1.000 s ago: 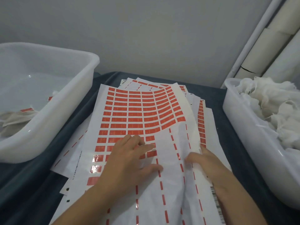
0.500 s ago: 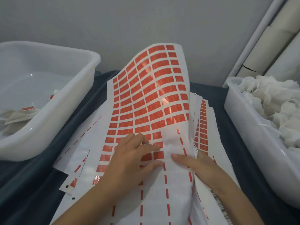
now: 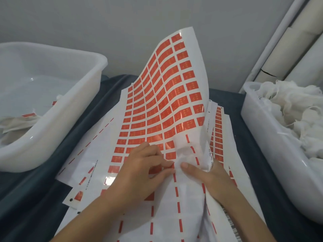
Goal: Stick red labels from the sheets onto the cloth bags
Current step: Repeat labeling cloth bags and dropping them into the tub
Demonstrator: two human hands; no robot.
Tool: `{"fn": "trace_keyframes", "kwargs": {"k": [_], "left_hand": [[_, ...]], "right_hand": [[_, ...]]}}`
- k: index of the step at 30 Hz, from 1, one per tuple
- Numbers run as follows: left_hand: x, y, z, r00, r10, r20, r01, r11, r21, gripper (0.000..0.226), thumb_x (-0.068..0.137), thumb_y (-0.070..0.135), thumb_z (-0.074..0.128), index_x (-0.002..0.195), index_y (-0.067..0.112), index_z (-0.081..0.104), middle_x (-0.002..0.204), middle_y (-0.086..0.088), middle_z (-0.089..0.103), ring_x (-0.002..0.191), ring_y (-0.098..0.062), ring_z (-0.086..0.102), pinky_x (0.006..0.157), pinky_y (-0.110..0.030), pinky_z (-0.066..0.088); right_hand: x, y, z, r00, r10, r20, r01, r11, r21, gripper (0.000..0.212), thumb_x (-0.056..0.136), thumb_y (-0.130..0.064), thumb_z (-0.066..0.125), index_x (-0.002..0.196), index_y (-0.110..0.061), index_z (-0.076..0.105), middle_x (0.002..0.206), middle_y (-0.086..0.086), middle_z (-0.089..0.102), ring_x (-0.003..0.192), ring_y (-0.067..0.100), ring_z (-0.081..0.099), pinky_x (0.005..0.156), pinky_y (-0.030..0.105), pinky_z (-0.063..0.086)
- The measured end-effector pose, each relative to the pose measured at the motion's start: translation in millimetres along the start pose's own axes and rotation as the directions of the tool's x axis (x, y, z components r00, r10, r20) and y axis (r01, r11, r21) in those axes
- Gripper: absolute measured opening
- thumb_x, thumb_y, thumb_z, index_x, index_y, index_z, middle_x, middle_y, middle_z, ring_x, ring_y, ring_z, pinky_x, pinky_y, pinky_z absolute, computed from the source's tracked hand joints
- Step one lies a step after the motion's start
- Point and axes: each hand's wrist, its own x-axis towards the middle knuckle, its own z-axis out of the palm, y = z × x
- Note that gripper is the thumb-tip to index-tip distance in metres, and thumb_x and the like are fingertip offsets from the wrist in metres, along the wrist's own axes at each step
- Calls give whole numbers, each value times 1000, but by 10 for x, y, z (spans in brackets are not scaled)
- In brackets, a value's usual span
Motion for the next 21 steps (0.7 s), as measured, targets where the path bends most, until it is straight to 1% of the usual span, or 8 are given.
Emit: {"fn": "trace_keyframes", "kwargs": {"k": [1,3,5,8,11,13,18,21], "left_hand": [[-1,0,-6,1000,-8,-4,8,1000,-23,36,72,44,57,91,20,76,80,34,44,81,-4,51,69,-6,39],[4,6,-13,1000,-12,-16,11,998,-61,37,72,44,56,91,20,76,79,34,46,91,-1,48,72,-3,39],[8,4,-13,1000,-1,-21,0,998,-66,38,72,44,55,92,19,76,79,33,46,93,1,46,72,-3,39],[-6,11,-5,1000,10,3,-10,1000,-8,38,73,47,56,95,22,75,80,33,46,80,-4,50,67,-8,40],[-22,37,1,996,84,10,-84,993,78,32,78,43,58,89,19,76,78,17,60,69,0,47,68,-9,38],[-25,45,16,995,96,4,-96,989,112,29,78,40,58,86,19,76,76,9,65,69,-1,47,69,-10,39],[-45,32,41,989,151,-7,-148,975,166,34,81,41,51,84,19,76,78,8,67,75,1,46,71,-13,43],[-43,16,30,993,117,-28,-113,988,103,24,77,35,61,84,18,76,77,8,66,69,0,48,69,-14,43]], "right_hand": [[-2,-6,2,1000,-6,1,6,1000,0,36,62,-43,70,94,-40,54,75,-26,68,71,0,68,51,17,53],[-9,-15,3,1000,-7,2,7,1000,-8,38,59,-45,69,94,-40,53,75,-26,68,71,0,68,53,18,53],[-8,-16,0,1000,-6,0,6,1000,-13,40,58,-45,69,94,-40,54,76,-25,68,72,2,69,54,19,54],[-8,-12,-12,1000,0,4,0,1000,3,40,59,-43,71,95,-40,56,79,-21,70,74,6,70,56,21,55],[-7,-19,11,1000,10,6,-10,1000,8,38,58,-44,70,93,-39,55,76,-23,69,72,3,69,51,17,53],[-8,-15,29,1000,20,-6,-20,1000,0,40,57,-45,69,93,-39,54,74,-25,68,70,0,68,49,15,51],[-8,0,25,999,11,-43,-12,1000,-29,41,55,-48,66,92,-39,51,73,-21,68,67,2,68,49,13,50],[-11,-26,31,1000,-9,2,9,1000,-10,38,58,-44,66,93,-39,52,73,-27,67,69,-2,67,49,12,50]]}}
